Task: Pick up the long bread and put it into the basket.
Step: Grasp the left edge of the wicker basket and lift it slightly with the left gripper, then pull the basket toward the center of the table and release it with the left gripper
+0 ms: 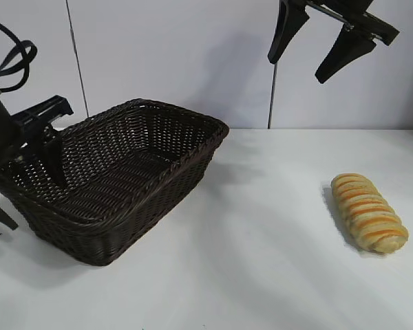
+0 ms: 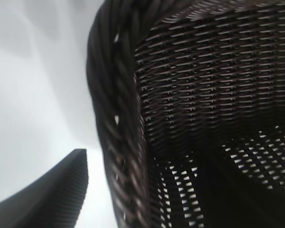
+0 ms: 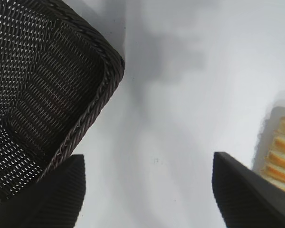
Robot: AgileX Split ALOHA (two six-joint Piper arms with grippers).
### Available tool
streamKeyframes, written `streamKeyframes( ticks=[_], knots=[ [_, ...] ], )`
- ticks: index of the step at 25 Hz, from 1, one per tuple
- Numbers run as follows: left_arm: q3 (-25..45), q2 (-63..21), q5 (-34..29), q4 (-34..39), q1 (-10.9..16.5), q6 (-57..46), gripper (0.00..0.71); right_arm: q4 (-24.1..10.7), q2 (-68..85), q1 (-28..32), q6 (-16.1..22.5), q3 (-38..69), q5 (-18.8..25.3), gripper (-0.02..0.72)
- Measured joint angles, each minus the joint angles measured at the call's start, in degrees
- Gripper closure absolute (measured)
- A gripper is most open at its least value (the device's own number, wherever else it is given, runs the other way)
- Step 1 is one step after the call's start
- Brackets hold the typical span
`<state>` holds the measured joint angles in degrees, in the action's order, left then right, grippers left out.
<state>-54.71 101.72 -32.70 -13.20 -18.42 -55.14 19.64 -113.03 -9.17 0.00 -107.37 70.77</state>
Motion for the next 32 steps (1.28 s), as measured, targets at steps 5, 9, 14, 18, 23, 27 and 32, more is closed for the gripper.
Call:
streamKeyframes(
  ticks=[5, 9, 14, 18, 23, 27, 32],
  knots=[
    [0.0, 0.4, 0.1, -0.5, 0.0, 0.0, 0.313, 0.0, 0.0, 0.0, 0.0, 0.0, 0.0, 0.166],
    [0.0, 0.4, 0.0, -0.7, 0.0, 0.0, 0.462, 0.0, 0.0, 0.0, 0.0, 0.0, 0.0, 0.166],
    [0.0, 0.4, 0.1, -1.1, 0.0, -0.4, 0.583, 0.0, 0.0, 0.0, 0.0, 0.0, 0.0, 0.166],
    [0.0, 0.4, 0.6, -1.5, 0.0, -0.6, 0.608, 0.0, 0.0, 0.0, 0.0, 0.0, 0.0, 0.166],
    [0.0, 0.4, 0.3, -2.0, 0.1, -0.2, 0.608, 0.0, 0.0, 0.0, 0.0, 0.0, 0.0, 0.166],
    [0.0, -0.3, -0.8, -7.8, 2.5, 6.3, 0.61, 0.0, 0.0, 0.0, 0.0, 0.0, 0.0, 0.166],
    [0.0, -2.6, -4.9, -12.2, 5.9, 16.2, 0.61, -0.1, 0.0, 0.0, 0.0, 0.0, 0.0, 0.166]
  ],
)
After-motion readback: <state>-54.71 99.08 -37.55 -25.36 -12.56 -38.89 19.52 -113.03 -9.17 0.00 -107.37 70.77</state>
